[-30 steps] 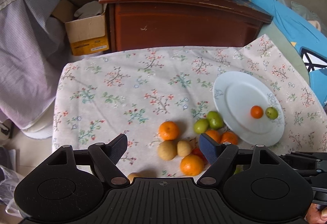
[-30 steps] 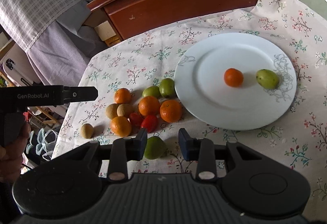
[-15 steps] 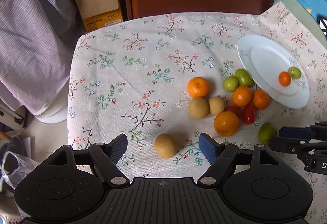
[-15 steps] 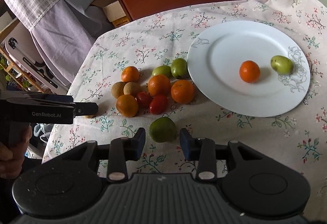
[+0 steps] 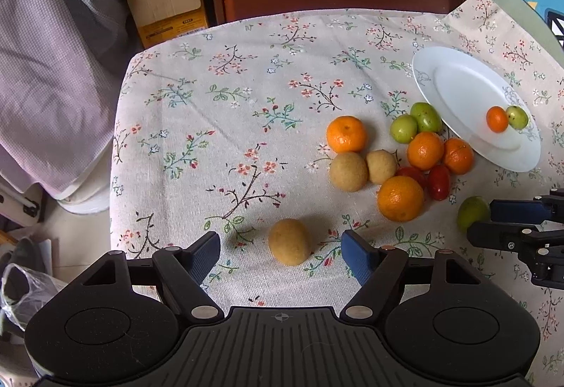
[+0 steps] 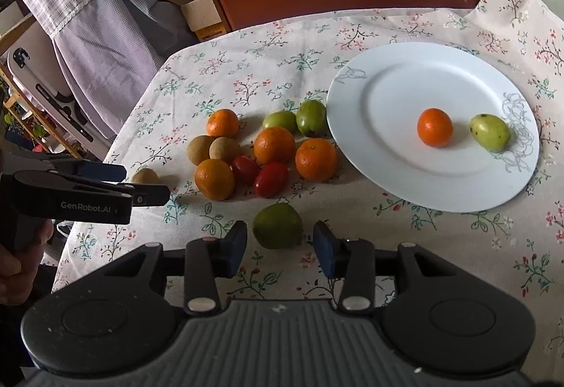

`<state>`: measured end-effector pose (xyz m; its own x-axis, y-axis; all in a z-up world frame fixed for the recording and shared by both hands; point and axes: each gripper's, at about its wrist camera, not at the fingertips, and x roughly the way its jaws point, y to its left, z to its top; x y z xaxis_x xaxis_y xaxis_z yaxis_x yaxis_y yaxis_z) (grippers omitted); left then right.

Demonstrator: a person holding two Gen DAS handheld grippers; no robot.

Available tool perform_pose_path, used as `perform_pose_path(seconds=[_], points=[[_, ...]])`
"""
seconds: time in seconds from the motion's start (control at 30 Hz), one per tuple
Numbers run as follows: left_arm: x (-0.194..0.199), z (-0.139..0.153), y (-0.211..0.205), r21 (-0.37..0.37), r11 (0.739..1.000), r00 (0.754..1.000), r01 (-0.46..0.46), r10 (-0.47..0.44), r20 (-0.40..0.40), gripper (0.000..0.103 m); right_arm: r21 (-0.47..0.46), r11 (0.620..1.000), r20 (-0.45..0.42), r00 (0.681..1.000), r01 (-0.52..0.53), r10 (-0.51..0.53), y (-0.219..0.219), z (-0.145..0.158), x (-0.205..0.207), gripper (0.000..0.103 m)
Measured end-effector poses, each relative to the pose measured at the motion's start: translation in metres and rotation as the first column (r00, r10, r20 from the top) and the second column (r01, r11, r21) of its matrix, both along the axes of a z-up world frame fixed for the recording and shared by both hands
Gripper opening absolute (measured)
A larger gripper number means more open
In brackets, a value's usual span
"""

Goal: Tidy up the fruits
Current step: 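Grasp a brown round fruit with the left tool while the right tool grasps a green plum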

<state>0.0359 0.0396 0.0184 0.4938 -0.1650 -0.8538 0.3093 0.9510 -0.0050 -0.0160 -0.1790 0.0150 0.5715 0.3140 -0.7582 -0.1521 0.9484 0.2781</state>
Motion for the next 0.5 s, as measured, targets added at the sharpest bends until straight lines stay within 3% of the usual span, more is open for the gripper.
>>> perform_pose_path(seconds=[0.3, 0.4, 0.5], points=[[-0.0018, -0.0014, -0.0027, -0.02, 1.0, 1.0, 0.019, -0.019, -0.007, 0.052, -0.004, 1.0, 0.007, 1.0, 0.005, -0.005, -0.0006, -0.0057, 0.0027, 0.041], [-0.0015, -0.0019, -0.0035, -0.019, 1.0, 1.0, 0.021, -0.021, -0.001, 0.052, -0.007, 1.0, 0.016, 1.0, 0.0, 0.0, 0.0004, -0.0064, 0.0027, 0.036], [-0.002, -0.0019, -0.0048, -0.015, 1.0, 1.0, 0.025, -0.025, 0.015, 0.041, -0.007, 1.0, 0.018, 1.0, -0.007, 0.008, 0.0012, -0.007, 0.0027, 0.033]])
